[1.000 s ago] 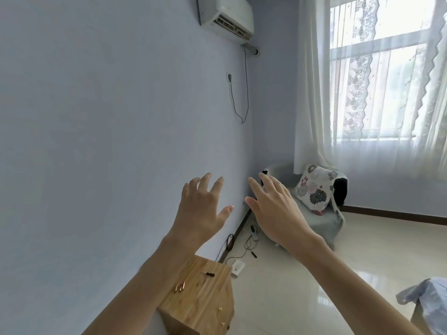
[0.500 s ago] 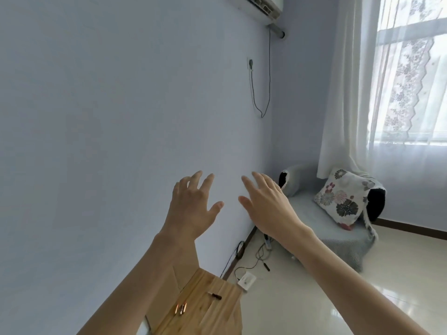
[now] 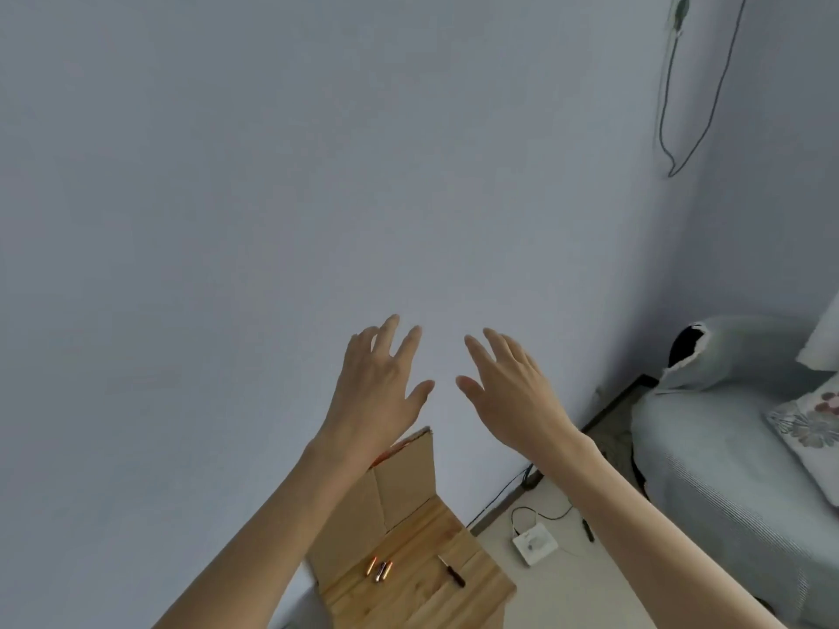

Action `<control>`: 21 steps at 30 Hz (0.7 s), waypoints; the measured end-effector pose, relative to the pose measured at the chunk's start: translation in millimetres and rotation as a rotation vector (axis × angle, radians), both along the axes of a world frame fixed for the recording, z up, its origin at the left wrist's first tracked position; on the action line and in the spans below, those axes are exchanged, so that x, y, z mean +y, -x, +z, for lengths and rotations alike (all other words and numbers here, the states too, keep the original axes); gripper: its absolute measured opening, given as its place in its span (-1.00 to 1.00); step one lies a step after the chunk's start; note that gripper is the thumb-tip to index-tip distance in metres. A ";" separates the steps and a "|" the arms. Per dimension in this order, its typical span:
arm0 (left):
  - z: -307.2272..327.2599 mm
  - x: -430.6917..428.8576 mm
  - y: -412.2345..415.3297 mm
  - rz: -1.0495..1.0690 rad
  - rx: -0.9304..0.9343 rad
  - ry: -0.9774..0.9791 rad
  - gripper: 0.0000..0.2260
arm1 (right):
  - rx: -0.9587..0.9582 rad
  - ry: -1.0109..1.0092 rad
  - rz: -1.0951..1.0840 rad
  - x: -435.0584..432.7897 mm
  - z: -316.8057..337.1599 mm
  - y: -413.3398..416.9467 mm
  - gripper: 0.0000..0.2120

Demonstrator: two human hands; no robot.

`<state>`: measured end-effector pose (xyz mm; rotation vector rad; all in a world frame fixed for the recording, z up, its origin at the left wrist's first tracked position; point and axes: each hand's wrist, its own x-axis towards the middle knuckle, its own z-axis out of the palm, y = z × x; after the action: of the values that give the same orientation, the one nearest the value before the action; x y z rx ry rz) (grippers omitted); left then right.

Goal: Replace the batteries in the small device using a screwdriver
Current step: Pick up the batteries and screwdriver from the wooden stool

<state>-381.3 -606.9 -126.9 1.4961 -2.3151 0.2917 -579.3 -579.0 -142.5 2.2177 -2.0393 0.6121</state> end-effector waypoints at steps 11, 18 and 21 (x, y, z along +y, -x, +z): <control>-85.5 -100.8 21.4 0.269 0.028 -0.209 -0.31 | -0.119 -0.120 0.225 -152.9 -86.1 14.3 -0.44; -211.6 -119.3 2.9 0.360 0.101 -0.371 -0.35 | -0.177 -0.193 0.263 -195.1 -193.8 2.4 -0.43; -269.3 -122.0 -7.5 0.372 0.117 -0.441 -0.36 | -0.185 -0.231 0.266 -202.5 -248.2 -2.2 -0.42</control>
<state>-373.7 -728.9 -396.2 2.0951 -2.0837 -0.2266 -577.1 -781.5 -390.7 2.6896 -2.0028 0.6532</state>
